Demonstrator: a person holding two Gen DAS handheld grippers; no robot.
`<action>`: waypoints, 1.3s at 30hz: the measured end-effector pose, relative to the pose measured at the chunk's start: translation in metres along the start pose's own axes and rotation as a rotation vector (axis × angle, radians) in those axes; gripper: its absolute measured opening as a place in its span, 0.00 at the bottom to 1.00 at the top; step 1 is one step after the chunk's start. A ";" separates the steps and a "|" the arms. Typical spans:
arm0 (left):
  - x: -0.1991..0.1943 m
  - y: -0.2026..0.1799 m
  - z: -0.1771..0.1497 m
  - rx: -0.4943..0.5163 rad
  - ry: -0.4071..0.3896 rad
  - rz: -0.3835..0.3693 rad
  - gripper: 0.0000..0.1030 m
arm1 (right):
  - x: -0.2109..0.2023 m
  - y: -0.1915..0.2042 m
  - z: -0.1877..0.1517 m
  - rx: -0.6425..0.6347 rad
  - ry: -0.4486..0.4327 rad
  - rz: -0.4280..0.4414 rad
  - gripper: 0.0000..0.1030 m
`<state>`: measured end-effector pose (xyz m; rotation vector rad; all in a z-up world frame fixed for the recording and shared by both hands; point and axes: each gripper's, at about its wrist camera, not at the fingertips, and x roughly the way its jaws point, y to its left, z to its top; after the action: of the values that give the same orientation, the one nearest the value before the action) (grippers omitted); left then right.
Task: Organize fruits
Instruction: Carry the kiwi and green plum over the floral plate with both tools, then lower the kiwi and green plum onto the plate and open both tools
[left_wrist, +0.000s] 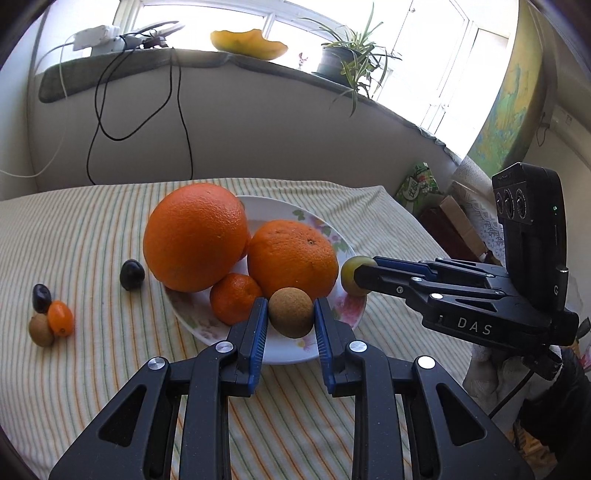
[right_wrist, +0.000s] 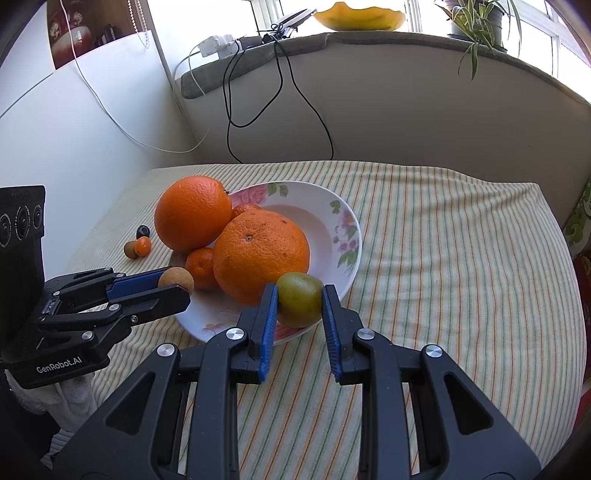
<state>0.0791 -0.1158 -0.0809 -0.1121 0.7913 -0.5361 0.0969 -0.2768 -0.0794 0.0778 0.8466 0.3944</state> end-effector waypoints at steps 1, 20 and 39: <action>0.000 0.000 0.000 0.002 0.000 0.001 0.24 | 0.000 0.000 0.000 0.002 0.000 0.001 0.24; -0.013 -0.006 0.000 0.026 -0.031 0.045 0.42 | -0.013 -0.001 0.002 0.021 -0.048 -0.029 0.65; -0.044 0.022 -0.004 -0.008 -0.093 0.155 0.67 | -0.023 0.027 0.015 -0.051 -0.081 -0.026 0.83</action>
<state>0.0600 -0.0749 -0.0621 -0.0815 0.7048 -0.3781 0.0859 -0.2588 -0.0466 0.0353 0.7566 0.3859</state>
